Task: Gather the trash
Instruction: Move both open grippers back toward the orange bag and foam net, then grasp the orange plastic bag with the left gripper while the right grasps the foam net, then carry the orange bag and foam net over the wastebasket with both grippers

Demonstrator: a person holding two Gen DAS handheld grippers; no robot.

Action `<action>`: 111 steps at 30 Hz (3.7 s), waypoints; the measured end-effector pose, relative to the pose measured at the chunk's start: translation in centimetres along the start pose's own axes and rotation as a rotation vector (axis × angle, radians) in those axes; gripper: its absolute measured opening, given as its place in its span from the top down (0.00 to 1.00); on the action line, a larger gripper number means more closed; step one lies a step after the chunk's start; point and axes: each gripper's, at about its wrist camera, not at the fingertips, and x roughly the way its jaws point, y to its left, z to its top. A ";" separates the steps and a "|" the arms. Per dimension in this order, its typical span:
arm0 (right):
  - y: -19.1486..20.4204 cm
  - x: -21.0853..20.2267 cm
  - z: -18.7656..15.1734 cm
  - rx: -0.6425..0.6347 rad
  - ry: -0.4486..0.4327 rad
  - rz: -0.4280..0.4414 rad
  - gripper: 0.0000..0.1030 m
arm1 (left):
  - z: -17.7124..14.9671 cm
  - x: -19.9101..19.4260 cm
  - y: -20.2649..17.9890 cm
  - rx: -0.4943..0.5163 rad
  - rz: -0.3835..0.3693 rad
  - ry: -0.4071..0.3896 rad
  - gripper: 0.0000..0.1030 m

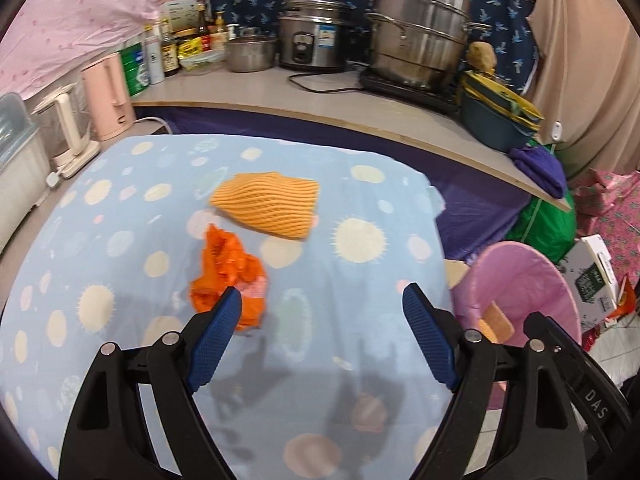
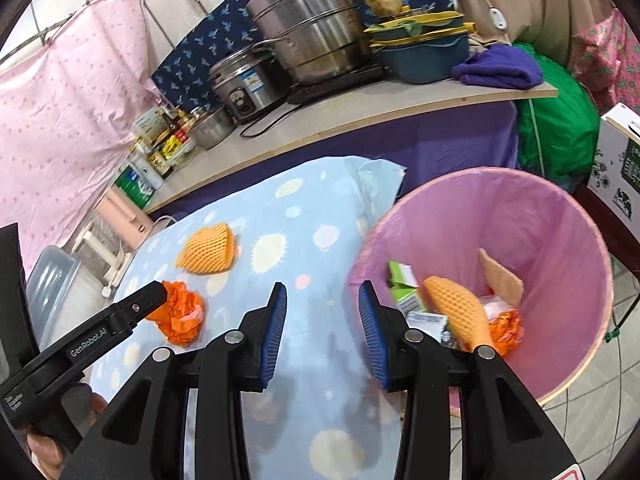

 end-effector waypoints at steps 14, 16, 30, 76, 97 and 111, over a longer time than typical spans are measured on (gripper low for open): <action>5.5 5.1 -1.0 -0.084 0.088 0.054 0.63 | 0.5 4.9 9.2 -0.135 0.130 0.072 0.18; 6.0 5.8 -1.0 -0.090 0.097 0.057 0.64 | 0.6 5.6 9.8 -0.144 0.128 0.079 0.18; 10.2 11.0 -0.2 -0.169 0.150 0.092 0.63 | 0.0 9.0 11.7 -0.149 0.071 0.178 0.81; 17.2 19.4 2.3 -0.310 0.155 0.142 0.20 | -1.6 5.4 15.4 -0.156 0.155 0.154 0.83; 18.2 23.5 1.5 -0.309 0.316 0.211 0.91 | -0.3 6.3 17.5 -0.184 0.183 0.147 0.83; 10.4 9.9 -4.4 -0.195 0.263 0.177 0.92 | -2.2 2.6 13.9 -0.130 0.139 0.133 0.83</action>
